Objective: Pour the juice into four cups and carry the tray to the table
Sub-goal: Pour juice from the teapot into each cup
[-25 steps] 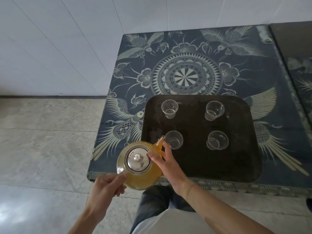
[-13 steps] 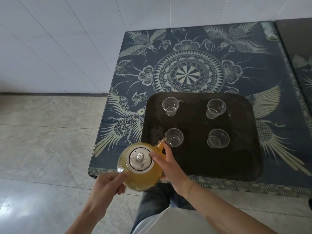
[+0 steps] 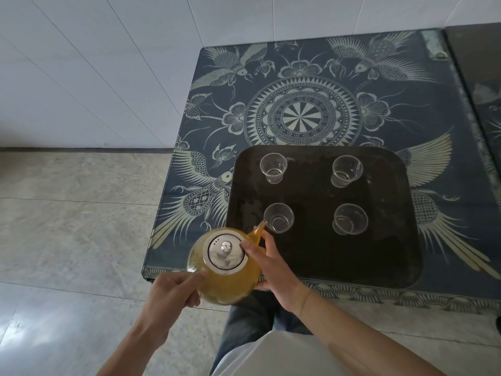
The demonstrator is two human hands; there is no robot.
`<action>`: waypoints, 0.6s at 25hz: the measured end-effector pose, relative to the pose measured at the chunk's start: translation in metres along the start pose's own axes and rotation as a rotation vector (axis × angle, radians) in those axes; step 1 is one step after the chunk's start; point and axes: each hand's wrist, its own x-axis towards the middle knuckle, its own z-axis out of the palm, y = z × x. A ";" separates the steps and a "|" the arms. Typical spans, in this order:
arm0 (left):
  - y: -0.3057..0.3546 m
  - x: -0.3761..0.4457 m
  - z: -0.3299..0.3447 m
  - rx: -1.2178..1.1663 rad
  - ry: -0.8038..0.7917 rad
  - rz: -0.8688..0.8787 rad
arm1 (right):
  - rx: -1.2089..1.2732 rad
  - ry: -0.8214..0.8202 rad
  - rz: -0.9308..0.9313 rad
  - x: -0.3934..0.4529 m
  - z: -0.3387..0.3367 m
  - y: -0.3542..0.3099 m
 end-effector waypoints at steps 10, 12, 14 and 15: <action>0.012 0.003 0.002 0.081 -0.026 0.007 | 0.058 -0.006 -0.008 -0.002 -0.004 0.001; 0.016 0.004 0.003 0.092 -0.029 0.001 | 0.071 -0.004 -0.008 -0.002 -0.004 0.000; 0.018 0.005 0.003 0.096 -0.029 -0.013 | 0.080 -0.006 -0.002 -0.001 -0.004 0.000; 0.019 0.006 0.003 0.101 -0.032 -0.016 | 0.081 -0.009 0.001 -0.001 -0.004 0.000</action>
